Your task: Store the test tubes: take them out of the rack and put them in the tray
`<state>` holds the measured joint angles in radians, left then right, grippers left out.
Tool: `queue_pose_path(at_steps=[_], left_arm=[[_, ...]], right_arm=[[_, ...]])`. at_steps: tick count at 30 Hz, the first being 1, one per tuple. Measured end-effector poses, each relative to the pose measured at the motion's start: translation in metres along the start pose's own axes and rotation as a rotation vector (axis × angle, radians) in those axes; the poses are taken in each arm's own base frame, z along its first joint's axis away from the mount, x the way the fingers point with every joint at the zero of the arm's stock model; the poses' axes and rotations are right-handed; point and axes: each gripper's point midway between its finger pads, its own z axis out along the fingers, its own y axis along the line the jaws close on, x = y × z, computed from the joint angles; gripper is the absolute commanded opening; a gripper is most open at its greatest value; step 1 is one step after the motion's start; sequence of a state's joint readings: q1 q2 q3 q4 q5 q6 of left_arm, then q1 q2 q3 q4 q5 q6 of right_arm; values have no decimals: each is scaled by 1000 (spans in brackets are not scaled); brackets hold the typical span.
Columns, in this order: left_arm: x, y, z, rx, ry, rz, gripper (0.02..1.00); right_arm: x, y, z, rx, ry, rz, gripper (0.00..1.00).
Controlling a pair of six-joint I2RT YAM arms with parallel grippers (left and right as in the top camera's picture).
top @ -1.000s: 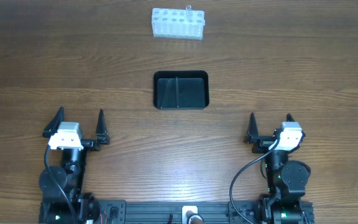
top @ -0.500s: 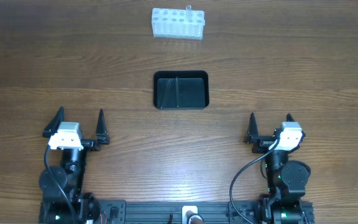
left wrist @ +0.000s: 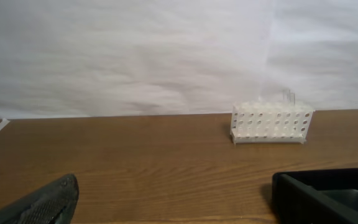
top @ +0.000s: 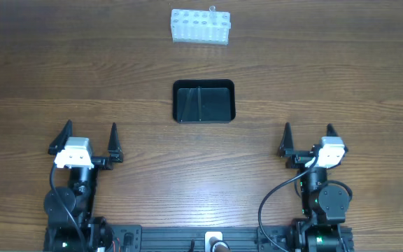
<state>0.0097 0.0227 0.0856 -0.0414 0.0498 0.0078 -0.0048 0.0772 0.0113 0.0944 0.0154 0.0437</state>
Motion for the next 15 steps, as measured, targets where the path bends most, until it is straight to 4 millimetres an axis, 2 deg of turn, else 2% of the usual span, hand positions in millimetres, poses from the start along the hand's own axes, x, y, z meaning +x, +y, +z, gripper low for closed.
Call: queue_pose_path(at_steps=[4, 8, 13, 15], left_arm=[[0, 0, 0, 0, 0, 0, 1000], [0, 0, 0, 0, -2, 0, 1000], [0, 0, 0, 1, -2, 0, 1000], [0, -1, 0, 3, -2, 0, 1000]], right_arm=[[-8, -1, 13, 7, -9, -30, 991], [-11, -1, 44, 13, 101, -60, 991], [-25, 5, 111, 1, 240, -81, 993], [-30, 18, 143, -27, 277, -86, 993]])
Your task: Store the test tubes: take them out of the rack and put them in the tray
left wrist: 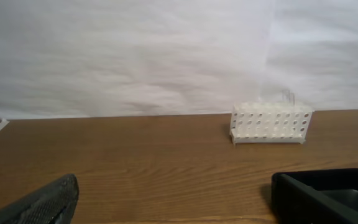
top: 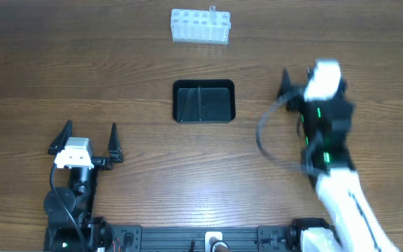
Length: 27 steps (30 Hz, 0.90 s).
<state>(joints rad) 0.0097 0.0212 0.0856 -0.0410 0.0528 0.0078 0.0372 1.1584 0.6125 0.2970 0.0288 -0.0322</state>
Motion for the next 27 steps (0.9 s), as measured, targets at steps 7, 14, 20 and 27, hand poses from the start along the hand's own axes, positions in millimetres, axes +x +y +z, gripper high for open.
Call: queue_pose_path(at_steps=[7, 14, 20, 27], left_arm=[[0, 0, 0, 0, 0, 0, 1000], [0, 0, 0, 0, 0, 0, 1000], [0, 0, 0, 0, 0, 0, 1000], [0, 0, 0, 0, 0, 0, 1000]], right_arm=[[-25, 78, 75, -156, 42, -47, 991], [-19, 170, 105, -245, 113, -107, 991], [-1, 207, 127, -152, 232, -109, 991], [3, 210, 164, -48, 285, -33, 980]])
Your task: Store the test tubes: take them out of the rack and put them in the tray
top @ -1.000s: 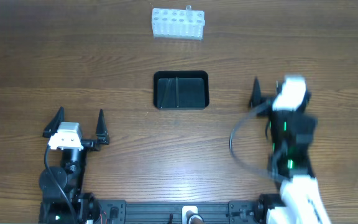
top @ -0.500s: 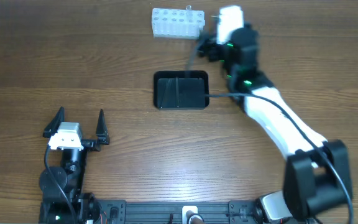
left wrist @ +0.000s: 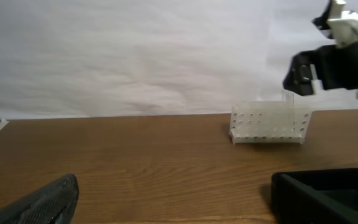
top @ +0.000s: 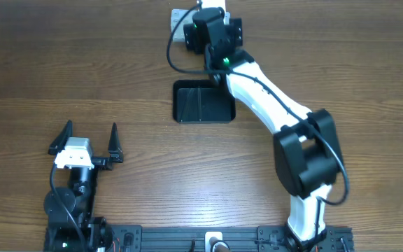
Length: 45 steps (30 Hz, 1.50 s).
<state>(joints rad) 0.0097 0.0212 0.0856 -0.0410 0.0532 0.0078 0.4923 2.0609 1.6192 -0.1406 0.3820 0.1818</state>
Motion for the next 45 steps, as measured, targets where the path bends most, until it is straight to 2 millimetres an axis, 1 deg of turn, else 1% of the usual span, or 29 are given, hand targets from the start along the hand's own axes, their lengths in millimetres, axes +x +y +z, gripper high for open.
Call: queue_pose_path(at_steps=[5, 11, 16, 20, 23, 28, 33, 35, 37, 43, 45], left_arm=[[0, 0, 0, 0, 0, 0, 1000], [0, 0, 0, 0, 0, 0, 1000], [0, 0, 0, 0, 0, 0, 1000], [0, 0, 0, 0, 0, 0, 1000], [0, 0, 0, 0, 0, 0, 1000], [0, 0, 0, 0, 0, 0, 1000], [0, 0, 0, 0, 0, 0, 1000], [0, 0, 0, 0, 0, 0, 1000], [0, 0, 0, 0, 0, 0, 1000], [0, 0, 0, 0, 0, 0, 1000], [0, 0, 0, 0, 0, 0, 1000]], right_arm=[[-7, 5, 22, 23, 11, 30, 972], [-11, 5, 41, 38, 16, 52, 969], [-5, -10, 53, 65, 31, 63, 958], [0, -21, 59, 83, 46, 65, 936], [3, -26, 63, 92, 53, 68, 904], [10, -25, 68, 92, 63, 60, 849], [14, -25, 70, 93, 71, 52, 698], [14, -25, 70, 93, 71, 52, 654], [14, -25, 70, 93, 71, 52, 634], [15, -24, 71, 92, 72, 46, 524], [16, -24, 72, 91, 73, 41, 505]])
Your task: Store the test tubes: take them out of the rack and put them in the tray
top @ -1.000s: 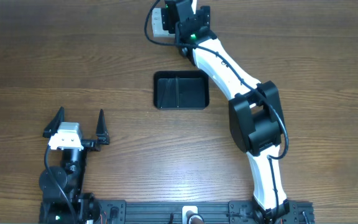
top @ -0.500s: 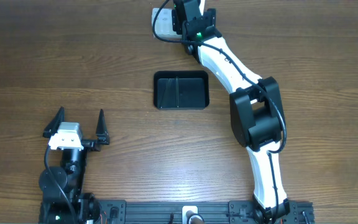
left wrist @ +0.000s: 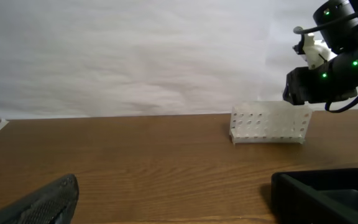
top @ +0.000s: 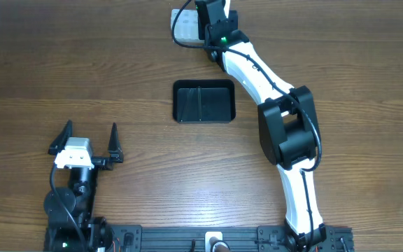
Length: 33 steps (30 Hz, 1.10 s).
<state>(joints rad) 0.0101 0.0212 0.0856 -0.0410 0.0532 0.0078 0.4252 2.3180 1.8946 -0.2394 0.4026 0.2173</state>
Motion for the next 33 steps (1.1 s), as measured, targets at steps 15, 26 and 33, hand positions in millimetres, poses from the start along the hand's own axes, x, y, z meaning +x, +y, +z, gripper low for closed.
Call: queue_pose_path(at_steps=[15, 26, 33], left_arm=[[0, 0, 0, 0, 0, 0, 1000], [0, 0, 0, 0, 0, 0, 1000], [0, 0, 0, 0, 0, 0, 1000]], right_arm=[[4, 6, 2, -7, 1, -20, 318], [4, 7, 2, -8, 1, -34, 240], [4, 7, 2, -8, 1, -40, 187]])
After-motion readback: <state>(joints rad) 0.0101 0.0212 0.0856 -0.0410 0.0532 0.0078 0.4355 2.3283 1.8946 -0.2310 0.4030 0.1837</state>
